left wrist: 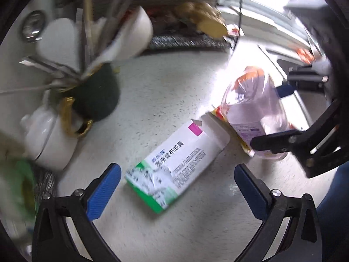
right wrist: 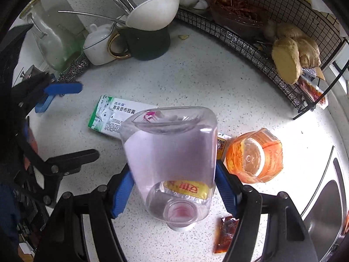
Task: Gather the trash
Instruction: 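Grasp the white medicine box with the left tool while the right tool holds the bottle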
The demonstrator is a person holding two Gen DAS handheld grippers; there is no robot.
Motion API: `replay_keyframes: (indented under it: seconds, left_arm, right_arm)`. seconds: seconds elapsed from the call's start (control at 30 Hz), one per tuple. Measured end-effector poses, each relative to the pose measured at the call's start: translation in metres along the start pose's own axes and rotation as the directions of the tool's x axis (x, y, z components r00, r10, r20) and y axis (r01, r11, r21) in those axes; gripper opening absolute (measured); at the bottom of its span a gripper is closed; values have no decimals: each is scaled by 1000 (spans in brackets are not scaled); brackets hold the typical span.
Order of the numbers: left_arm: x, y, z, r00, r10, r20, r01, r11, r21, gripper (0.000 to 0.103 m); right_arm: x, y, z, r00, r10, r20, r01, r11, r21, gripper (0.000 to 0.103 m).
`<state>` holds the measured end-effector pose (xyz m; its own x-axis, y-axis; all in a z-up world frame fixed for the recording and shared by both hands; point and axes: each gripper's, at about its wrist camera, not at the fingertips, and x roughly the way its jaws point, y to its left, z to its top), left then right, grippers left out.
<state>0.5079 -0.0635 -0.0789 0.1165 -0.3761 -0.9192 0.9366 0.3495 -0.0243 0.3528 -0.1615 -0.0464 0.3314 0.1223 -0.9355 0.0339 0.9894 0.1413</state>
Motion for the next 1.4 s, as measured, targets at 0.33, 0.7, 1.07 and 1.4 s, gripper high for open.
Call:
replay_keyframes:
  seconds: [0.33, 0.7, 1.07, 1.4]
  left_arm:
    - [42, -3, 3, 997, -44, -71, 52, 991, 123, 91]
    - [22, -13, -25, 998, -51, -45, 54, 996, 70, 64]
    - [-53, -33, -37, 999, 42, 1, -42, 998, -45, 64]
    - [-125, -98, -61, 976, 217, -10, -216, 962, -167, 64]
  right_arm:
    - [21, 6, 9, 999, -38, -16, 38, 999, 32, 68]
    - [40, 23, 13, 996, -78, -33, 78, 997, -8, 68]
    - [18, 38, -15, 999, -40, 3, 40, 996, -78, 67]
    - [-46, 46, -63, 992, 62, 106, -45, 986, -161, 67]
